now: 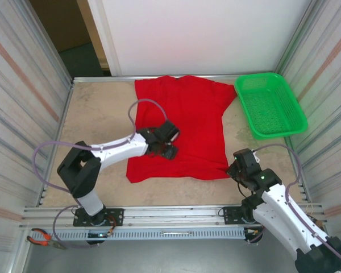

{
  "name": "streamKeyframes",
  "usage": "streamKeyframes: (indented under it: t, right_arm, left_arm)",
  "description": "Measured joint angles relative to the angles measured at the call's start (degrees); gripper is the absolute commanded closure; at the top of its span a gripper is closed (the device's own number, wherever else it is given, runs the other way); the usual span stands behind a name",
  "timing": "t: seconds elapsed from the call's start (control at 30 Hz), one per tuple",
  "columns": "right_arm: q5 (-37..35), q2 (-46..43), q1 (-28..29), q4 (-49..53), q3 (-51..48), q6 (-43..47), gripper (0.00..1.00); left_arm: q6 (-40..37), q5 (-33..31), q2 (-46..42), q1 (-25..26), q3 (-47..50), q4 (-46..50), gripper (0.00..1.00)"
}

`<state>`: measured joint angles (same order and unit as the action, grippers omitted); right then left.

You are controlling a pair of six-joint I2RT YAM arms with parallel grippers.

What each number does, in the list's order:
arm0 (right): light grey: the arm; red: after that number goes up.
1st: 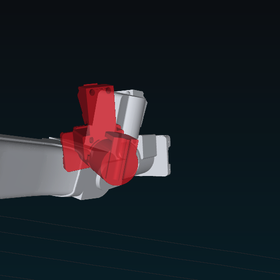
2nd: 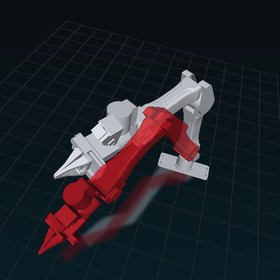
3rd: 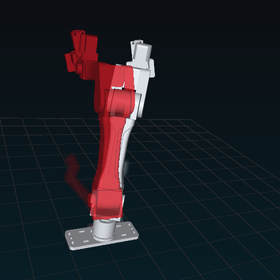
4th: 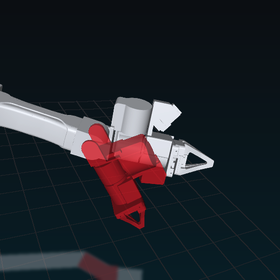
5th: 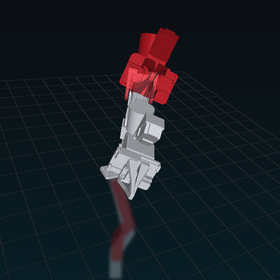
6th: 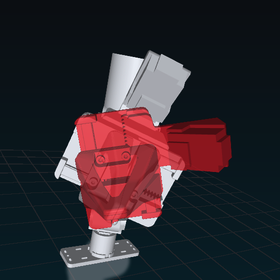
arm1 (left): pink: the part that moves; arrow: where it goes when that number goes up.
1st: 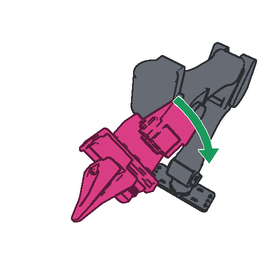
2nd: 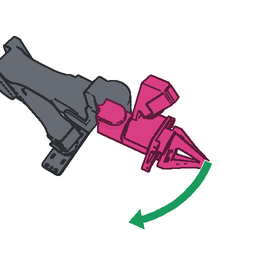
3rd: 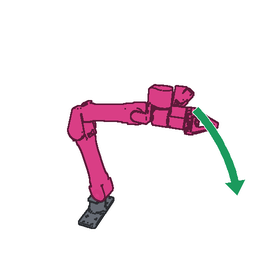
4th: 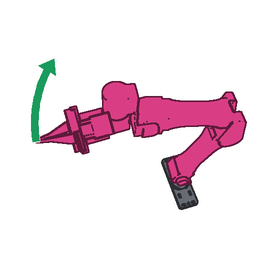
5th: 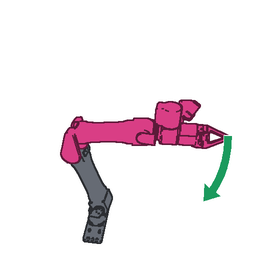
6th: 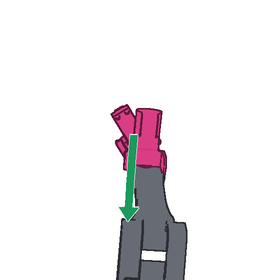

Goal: Fold the inside-out t-shirt

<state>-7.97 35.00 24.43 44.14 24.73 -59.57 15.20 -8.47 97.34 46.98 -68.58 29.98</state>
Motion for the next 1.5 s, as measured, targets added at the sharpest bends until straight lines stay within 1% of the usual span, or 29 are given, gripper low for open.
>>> streamKeyframes:
  t: [0.07, 0.13, 0.2, 0.33, 0.4, 0.47, 0.57, 0.67, 0.83, 0.97, 1.1, 1.27, 1.43, 1.5]
  right_arm:
    - [0.0, -0.7, 0.1, 0.8, 0.0, 0.0, 1.00]
    - [0.0, -1.4, 0.1, 1.4, 0.0, 0.0, 1.00]
    - [0.0, -1.6, 0.1, 1.7, -0.2, 0.0, 1.00]
    - [0.2, -1.6, 0.1, 2.3, -0.5, 0.1, 1.00]
    - [0.3, -1.4, 0.1, 2.2, -0.5, 0.3, 1.00]
    - [0.5, -0.8, 0.1, 2.2, -0.5, 0.9, 1.00]
    - [0.8, 0.8, 0.1, 1.9, -0.5, 2.0, 1.00]
    - [1.5, 2.1, 0.1, 1.3, -0.5, 3.1, 1.00]
    - [2.0, 2.5, 0.4, 0.9, -0.6, 3.7, 1.00]
    - [2.2, 2.3, 0.4, 0.9, -0.7, 3.9, 1.00]
    - [2.2, 1.7, 0.4, 1.0, -0.7, 4.3, 1.00]
    - [2.2, 0.8, 0.4, 1.6, -0.7, 4.3, 1.00]
    - [2.2, 0.3, 0.4, 2.6, -0.7, 4.3, 1.00]
    - [2.2, -0.2, 0.4, 3.0, -0.6, 4.3, 1.00]
  left_arm:
    - [0.0, -0.6, 2.2, -4.3, -6.2, 0.7, 0.35]
    - [0.3, -1.1, 6.1, -9.0, -15.5, 1.5, 0.35]
    - [1.0, -1.5, 11.2, -13.4, -25.6, 2.2, 0.35]
    - [2.0, -1.7, 22.6, -20.3, -43.8, 5.7, 0.38]
    - [2.1, -1.8, 29.5, -23.0, -52.9, 8.0, 0.39]
    - [2.1, -1.9, 35.5, -24.5, -59.8, 10.4, 0.40]
    - [1.7, -1.7, 43.1, -25.6, -67.5, 13.7, 0.40]
    - [1.1, -1.1, 47.3, -25.5, -69.7, 15.2, 0.39]
    - [0.6, 0.4, 49.4, -25.1, -69.8, 15.2, 0.39]
    - [0.5, 0.9, 49.4, -25.0, -69.9, 14.4, 0.43]
    - [0.5, 0.9, 50.3, -25.0, -70.3, 13.1, 0.44]
    - [0.5, 0.9, 53.2, -25.0, -72.8, 12.6, 0.48]
    - [0.5, 1.2, 56.2, -25.2, -75.3, 12.2, 0.49]
    - [0.6, 1.4, 56.7, -25.2, -75.4, 12.2, 0.52]
